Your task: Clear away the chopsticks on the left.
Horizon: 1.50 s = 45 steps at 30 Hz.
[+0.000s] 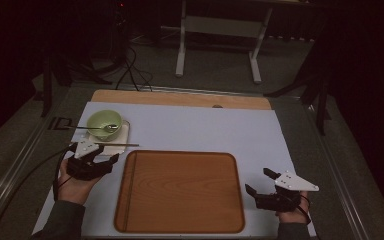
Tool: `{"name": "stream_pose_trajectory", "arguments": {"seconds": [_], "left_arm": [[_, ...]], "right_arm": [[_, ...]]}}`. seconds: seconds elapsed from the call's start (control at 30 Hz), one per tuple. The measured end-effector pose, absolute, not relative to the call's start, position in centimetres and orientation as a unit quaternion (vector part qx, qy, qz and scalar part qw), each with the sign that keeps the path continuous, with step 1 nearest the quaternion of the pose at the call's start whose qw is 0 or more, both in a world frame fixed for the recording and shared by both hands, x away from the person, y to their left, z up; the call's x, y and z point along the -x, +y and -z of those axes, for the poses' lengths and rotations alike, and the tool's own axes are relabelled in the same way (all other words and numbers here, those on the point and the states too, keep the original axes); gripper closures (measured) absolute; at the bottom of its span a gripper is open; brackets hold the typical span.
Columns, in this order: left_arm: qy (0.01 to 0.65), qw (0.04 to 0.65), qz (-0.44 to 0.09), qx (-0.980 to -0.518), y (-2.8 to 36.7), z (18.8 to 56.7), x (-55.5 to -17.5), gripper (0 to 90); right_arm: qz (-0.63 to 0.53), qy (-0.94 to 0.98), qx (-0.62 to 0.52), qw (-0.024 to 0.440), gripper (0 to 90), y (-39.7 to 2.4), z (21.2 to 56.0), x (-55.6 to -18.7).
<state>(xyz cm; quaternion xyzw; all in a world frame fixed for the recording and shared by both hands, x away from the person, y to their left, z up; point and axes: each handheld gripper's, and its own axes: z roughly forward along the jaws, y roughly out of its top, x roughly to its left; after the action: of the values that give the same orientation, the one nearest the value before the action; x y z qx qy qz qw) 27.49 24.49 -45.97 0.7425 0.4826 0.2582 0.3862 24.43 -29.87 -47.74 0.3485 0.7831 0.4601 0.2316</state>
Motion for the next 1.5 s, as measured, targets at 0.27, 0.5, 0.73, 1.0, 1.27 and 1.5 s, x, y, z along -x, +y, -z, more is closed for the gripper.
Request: {"name": "stream_pose_trajectory", "arguments": {"seconds": [0.27, 0.5, 0.73, 1.0, 1.27, 1.5], "left_arm": [[0.478, 0.377, -0.268, -0.746, 25.3, 46.7, -28.6, 36.0], [0.484, 0.374, -0.278, -0.741, 26.1, 47.5, -29.8, 33.7], [0.499, 0.355, -0.276, -0.741, 27.0, 48.4, -30.9, 34.1], [0.518, 0.342, -0.274, -0.735, 28.1, 49.6, -32.1, 31.0], [0.533, 0.339, -0.275, -0.725, 29.3, 50.7, -33.3, 26.7], [0.540, 0.346, -0.270, -0.718, 29.7, 51.2, -33.8, 26.4]], "right_arm": [[-0.460, 0.783, -0.349, 0.232, 13.7, -29.9, 47.7, -24.5], [-0.460, 0.783, -0.348, 0.233, 13.7, -29.9, 47.7, -24.5], [-0.458, 0.784, -0.348, 0.232, 13.7, -29.8, 47.7, -24.5], [-0.460, 0.783, -0.348, 0.232, 13.7, -29.9, 47.7, -24.5], [-0.460, 0.783, -0.348, 0.231, 13.7, -29.9, 47.7, -24.5], [-0.461, 0.783, -0.348, 0.231, 13.7, -29.9, 47.7, -24.5]]}}
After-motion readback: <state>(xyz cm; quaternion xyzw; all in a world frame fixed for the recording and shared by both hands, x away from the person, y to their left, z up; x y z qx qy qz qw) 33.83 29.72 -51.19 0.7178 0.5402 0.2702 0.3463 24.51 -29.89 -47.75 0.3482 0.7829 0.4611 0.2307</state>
